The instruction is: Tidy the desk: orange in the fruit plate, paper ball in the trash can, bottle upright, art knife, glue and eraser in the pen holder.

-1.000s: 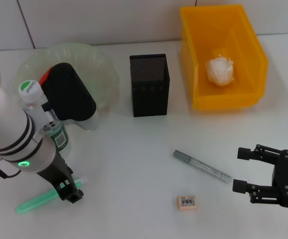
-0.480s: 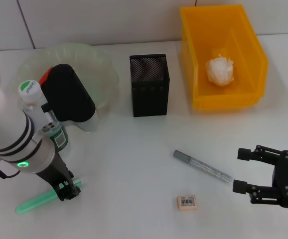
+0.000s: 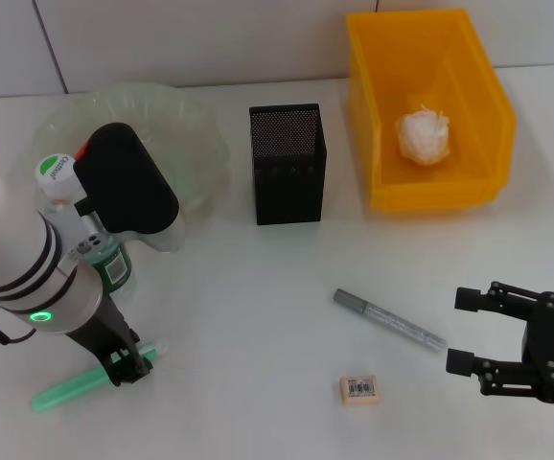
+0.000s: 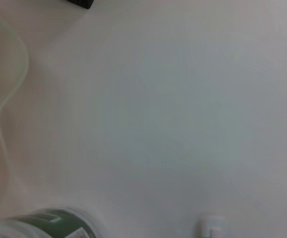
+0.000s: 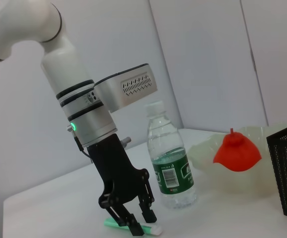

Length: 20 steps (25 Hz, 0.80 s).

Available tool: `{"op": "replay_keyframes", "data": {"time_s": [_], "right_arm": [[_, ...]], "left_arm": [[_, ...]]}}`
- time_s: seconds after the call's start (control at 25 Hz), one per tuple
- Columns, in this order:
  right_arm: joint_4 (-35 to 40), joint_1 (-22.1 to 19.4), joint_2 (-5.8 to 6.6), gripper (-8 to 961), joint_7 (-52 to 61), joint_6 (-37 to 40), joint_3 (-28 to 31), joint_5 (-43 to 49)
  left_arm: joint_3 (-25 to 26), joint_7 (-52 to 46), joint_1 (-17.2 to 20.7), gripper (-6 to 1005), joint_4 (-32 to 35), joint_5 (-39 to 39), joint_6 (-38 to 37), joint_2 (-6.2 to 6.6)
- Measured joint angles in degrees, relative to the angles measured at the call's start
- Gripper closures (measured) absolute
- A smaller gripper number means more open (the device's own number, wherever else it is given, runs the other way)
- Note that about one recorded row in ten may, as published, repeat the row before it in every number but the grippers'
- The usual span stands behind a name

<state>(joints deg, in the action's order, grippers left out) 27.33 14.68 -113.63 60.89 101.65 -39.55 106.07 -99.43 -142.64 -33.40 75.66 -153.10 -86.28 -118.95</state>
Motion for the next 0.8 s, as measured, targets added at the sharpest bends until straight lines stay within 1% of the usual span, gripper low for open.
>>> {"op": "replay_keyframes", "data": {"time_s": [0.16,0.4,0.52,0.56,0.8], "right_arm": [[0.0,0.0,-0.01,113,0.1,0.0,0.0,0.0],[0.0,0.1,-0.01,113,0.2,0.1,0.0,0.0],[0.0,0.1,-0.01,113,0.2,0.1,0.0,0.0],[0.0,0.1,-0.01,113,0.3,0.1,0.0,0.0],[0.0,0.1,-0.02,113,0.3,0.2,0.0,0.0]], "left_arm": [[0.2,0.0,0.1,687,-0.1,0.0,0.5,0.09],[0.6,0.7,0.1,756,-0.3,0.2,0.5,0.13],[2.3,1.0,-0.2,791,-0.5,0.8,0.0,0.07],[3.7,1.3,-0.4,802,-0.5,1.5,-0.4,0.07],[5.8,2.6,-0.5,807,-1.2,3.3,-1.3,0.16]]}}
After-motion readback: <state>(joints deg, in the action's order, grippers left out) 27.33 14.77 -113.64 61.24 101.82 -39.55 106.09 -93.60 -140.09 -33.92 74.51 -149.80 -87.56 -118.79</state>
